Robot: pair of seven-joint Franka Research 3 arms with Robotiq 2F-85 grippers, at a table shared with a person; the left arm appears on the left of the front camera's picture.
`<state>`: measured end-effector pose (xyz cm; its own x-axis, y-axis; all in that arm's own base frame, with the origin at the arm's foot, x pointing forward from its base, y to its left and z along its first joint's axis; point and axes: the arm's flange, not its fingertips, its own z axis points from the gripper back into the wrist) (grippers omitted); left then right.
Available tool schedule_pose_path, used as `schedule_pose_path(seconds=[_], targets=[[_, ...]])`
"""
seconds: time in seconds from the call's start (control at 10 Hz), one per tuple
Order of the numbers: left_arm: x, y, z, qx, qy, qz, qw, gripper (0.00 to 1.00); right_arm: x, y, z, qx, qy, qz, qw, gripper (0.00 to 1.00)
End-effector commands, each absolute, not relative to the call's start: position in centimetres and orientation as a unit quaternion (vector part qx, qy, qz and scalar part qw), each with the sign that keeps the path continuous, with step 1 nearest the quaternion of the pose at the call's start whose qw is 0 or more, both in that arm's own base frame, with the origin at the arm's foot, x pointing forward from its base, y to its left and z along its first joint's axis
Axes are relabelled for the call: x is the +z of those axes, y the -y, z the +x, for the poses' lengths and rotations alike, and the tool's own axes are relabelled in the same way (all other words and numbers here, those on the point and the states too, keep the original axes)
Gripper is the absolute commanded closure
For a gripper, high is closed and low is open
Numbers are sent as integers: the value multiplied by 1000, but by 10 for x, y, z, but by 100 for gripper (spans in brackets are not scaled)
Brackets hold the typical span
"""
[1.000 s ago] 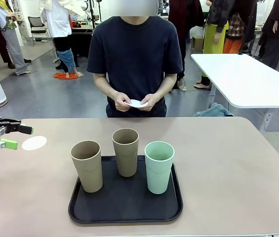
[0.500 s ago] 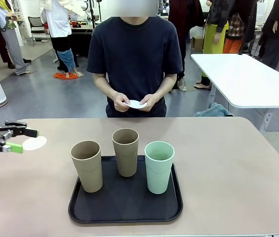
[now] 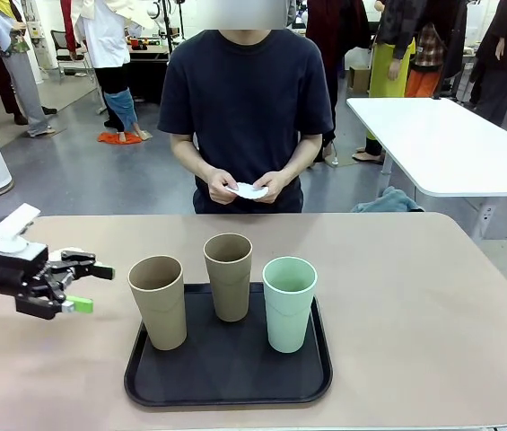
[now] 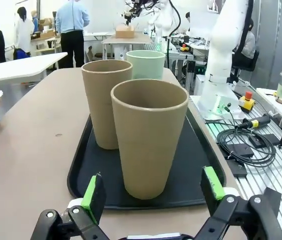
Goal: Place coasters on the table and set cups on them.
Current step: Pick up one Reusable plastic cup and place it on a coaster set by the human.
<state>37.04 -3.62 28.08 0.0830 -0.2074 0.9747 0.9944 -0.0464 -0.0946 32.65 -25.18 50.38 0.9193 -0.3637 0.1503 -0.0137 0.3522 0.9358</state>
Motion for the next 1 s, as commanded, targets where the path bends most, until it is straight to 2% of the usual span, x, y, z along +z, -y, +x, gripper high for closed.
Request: schedule_pose_path(seconds=[0.0,0.3,0.5,0.9], targets=[[264,51,379,-535,442,-466,549,0,504,252,327,-106,170,563,802,0],[258,76,375,-529,443,-481,540,0,504,252,327,-106,170,563,802,0],[261,66,376,-520,422,-497,551,0,504,252,327,-106,170,563,802,0],[261,66,376,-520,422,-497,551,0,504,252,327,-106,170,563,802,0]])
